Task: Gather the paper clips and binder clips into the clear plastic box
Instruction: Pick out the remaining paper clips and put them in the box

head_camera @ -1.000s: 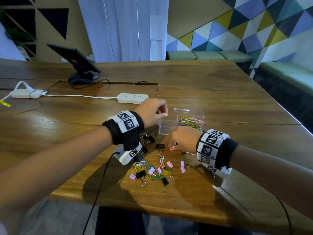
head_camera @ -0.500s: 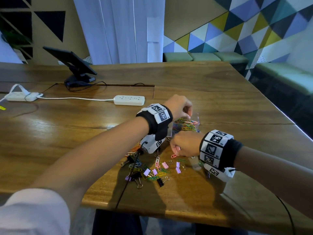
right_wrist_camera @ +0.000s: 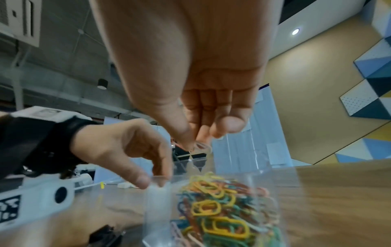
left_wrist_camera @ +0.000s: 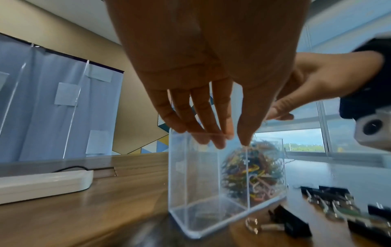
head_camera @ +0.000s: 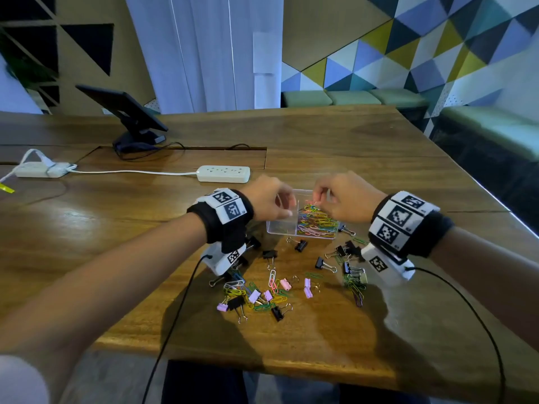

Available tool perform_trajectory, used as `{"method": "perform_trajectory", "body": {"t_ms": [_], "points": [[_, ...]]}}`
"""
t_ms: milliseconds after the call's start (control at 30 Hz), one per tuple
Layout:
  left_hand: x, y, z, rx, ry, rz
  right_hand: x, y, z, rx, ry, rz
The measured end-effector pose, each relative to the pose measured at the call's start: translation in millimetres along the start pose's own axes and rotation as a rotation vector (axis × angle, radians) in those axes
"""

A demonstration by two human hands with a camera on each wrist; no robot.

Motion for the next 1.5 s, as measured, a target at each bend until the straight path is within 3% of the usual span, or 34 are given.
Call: {"method": "perform_trajectory", "body": {"t_ms": [333, 567, 733, 833, 967, 1267, 1367, 1500], "points": [[-7.6, -2.9, 4.2, -0.018, 0.113, -0.034, -14.3, 8.5, -28.2, -0.114, -0.111, 0.013], [-2.9, -22.4, -20.9, -0.12, 0.18, -0.215, -17.8, -28.5, -25.2, -0.063, -0.078, 0.021], [-35.2, -31.6, -56.7, -0.218, 0.177, -0.011, -61.7, -63.3, -32.5, -0.118, -0.045, 0.358], [-58.6, -30.9, -73.6, -0.274, 0.161, 0.122, -74.3, -76.5, -30.9, -0.02, -0.093, 0.364], [-83.7, -25.3, -83.0, -0.25, 0.27, 0.269, -76.0, -82.0, -39.5, -0.015, -0.035, 0.276], [-91.4, -8.8, -83.3, -0.181, 0.271, 0.295, -74.9, -81.9, -57.0, -0.116, -0.094, 0.299], [-91.2, -8.6, -78.4, -0.152, 0.295, 0.305, -72.1, -84.4, -46.6, -0.068, -0.02, 0.268], [-82.6, -8.5, -66.0, -0.104, 0.32, 0.266, -81.8, -89.6, -35.2, -0.05, 0.025, 0.358]]}}
Point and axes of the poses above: each hand's wrist, its own y-axis towards the middle knuckle, its own x-axis out of the back of the hand, z = x × y, the point moved 9 cm from there along y, towards the middle knuckle, and after that the axes turned 6 degrees about z, right-handed, at the moved point
